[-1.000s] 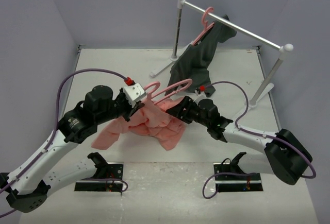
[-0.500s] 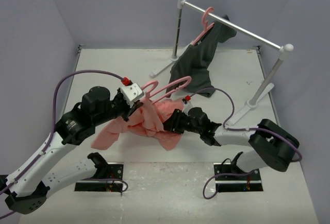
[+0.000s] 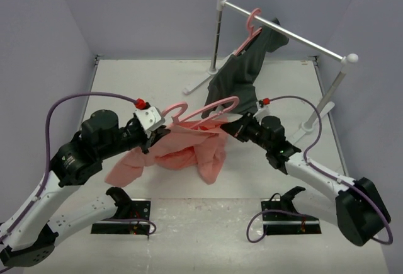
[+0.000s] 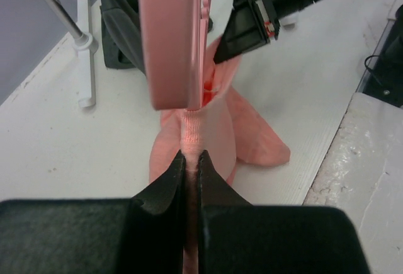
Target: Place the t-shirt on the hanger
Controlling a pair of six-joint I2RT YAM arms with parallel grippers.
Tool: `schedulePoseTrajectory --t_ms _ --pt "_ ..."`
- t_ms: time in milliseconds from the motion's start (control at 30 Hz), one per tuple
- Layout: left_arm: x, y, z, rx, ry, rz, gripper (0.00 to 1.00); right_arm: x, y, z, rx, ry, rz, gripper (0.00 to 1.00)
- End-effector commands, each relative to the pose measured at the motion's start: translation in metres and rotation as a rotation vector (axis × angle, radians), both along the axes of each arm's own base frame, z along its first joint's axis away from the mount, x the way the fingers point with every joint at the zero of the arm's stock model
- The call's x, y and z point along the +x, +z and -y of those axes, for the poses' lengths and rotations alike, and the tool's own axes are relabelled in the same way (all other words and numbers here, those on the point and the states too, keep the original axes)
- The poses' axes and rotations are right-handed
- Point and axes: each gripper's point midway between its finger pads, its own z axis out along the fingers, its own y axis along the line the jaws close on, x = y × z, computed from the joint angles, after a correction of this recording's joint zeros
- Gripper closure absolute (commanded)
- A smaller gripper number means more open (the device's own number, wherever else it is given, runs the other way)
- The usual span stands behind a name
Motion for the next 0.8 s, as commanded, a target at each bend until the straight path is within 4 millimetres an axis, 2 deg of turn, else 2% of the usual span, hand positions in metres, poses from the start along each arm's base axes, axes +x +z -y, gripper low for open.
schedulePoseTrajectory --t_ms 0,100,167,333,467,600,733,767 --pt "-0.026 0.052 -0.006 -0.120 -0.085 0.122 1.00 0.030 0.031 0.047 -0.215 -0.053 0.067 1.00" --pt "-0.035 0.055 -0.006 -0.136 -0.122 0.138 1.00 0.048 0.070 0.058 -0.256 -0.051 0.117 1.00" --pt "-0.032 0.050 -0.008 -0.120 -0.108 0.128 1.00 0.045 0.082 0.065 -0.298 -0.057 0.128 1.00" --pt "-0.016 0.010 -0.008 0.003 -0.051 0.043 1.00 0.037 0.139 0.081 -0.358 -0.091 0.256 1.00" --pt "-0.002 -0.017 -0.002 0.069 -0.031 -0.010 1.00 0.037 0.151 0.084 -0.418 -0.070 0.265 1.00" --pt "0.016 -0.046 0.008 0.129 0.004 -0.080 1.00 0.036 0.152 0.085 -0.466 -0.045 0.251 1.00" --pt "0.028 -0.055 0.026 0.129 -0.011 -0.119 1.00 0.033 0.154 0.071 -0.512 0.011 0.254 1.00" --pt "0.028 -0.054 0.026 0.132 -0.011 -0.120 1.00 0.031 0.149 0.072 -0.539 0.021 0.241 1.00"
